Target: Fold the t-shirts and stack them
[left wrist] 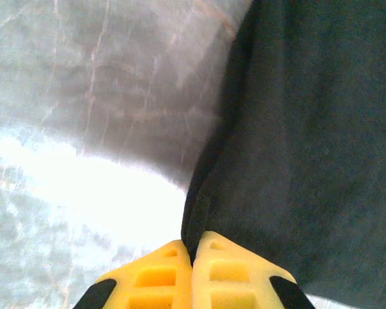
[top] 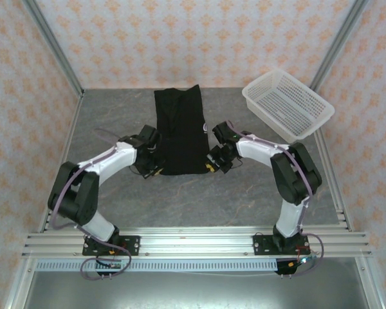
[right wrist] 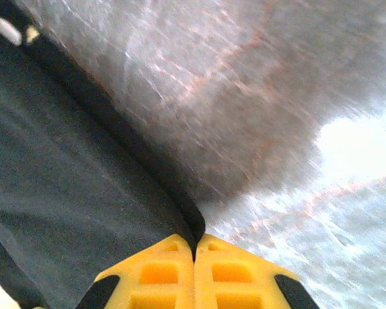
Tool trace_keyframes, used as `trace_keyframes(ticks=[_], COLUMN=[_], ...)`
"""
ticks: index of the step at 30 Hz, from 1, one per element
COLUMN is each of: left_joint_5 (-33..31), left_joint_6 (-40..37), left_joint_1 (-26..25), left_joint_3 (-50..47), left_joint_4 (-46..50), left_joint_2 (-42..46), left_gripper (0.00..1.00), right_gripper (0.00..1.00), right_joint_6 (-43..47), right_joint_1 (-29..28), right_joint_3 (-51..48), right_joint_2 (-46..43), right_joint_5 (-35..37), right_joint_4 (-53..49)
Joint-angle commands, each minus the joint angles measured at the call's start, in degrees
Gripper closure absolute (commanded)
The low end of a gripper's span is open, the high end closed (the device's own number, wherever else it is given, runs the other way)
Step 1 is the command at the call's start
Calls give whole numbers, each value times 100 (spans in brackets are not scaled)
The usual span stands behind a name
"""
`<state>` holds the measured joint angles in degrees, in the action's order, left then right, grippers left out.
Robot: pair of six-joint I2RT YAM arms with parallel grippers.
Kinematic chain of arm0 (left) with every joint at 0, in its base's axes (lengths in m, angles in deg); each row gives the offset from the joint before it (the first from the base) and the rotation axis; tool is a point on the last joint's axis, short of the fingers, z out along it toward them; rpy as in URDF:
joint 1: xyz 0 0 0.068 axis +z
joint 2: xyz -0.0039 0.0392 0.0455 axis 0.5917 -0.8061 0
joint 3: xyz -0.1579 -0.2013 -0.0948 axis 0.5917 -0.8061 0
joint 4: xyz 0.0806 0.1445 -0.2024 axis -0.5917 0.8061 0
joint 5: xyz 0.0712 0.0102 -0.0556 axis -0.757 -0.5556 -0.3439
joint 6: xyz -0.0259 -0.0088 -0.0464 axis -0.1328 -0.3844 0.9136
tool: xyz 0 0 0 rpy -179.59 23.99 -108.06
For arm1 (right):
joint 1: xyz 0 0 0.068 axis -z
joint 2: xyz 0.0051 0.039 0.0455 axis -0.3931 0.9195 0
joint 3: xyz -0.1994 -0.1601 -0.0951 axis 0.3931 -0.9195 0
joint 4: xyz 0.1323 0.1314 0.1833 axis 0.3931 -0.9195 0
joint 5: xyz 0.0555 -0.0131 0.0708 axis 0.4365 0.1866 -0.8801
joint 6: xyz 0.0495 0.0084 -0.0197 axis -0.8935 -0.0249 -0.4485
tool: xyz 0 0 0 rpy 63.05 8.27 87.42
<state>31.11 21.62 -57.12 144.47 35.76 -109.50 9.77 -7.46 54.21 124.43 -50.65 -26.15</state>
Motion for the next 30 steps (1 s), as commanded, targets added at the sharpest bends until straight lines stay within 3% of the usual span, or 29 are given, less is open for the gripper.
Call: trace_keyframes(ticks=[1, 7, 12, 19, 25, 30], left_joint_5=[-60, 70, 399, 799, 450, -351], left_joint_6=[-415, -280, 4, 340, 759, 1047], left_joint_1=[-293, -977, -1353, -1722, -1731, -1696], left_joint_3=[-326, -727, -863, -396, 516, 1022], left_joint_4=[781, 1380, 1904, 2198, 2449, 2422], left_joint_2=[471, 1607, 2728, 3703, 3921, 3566], left_gripper=[100, 100, 100, 100, 100, 100], right_gripper=[100, 100, 100, 100, 100, 100], right_joint_6=[442, 810, 582, 258, 82, -75], right_joint_1=[-114, -424, -504, -586, -587, -508], right_joint_3=[-306, -914, -1308, -614, 559, 961], right_joint_2=[-520, -1542, -2689, -3708, -3625, -3151], right_joint_5=[57, -244, -483, -622, -394, -82], right_joint_4=[-880, -1769, -2480, -3573, -4216, -4006])
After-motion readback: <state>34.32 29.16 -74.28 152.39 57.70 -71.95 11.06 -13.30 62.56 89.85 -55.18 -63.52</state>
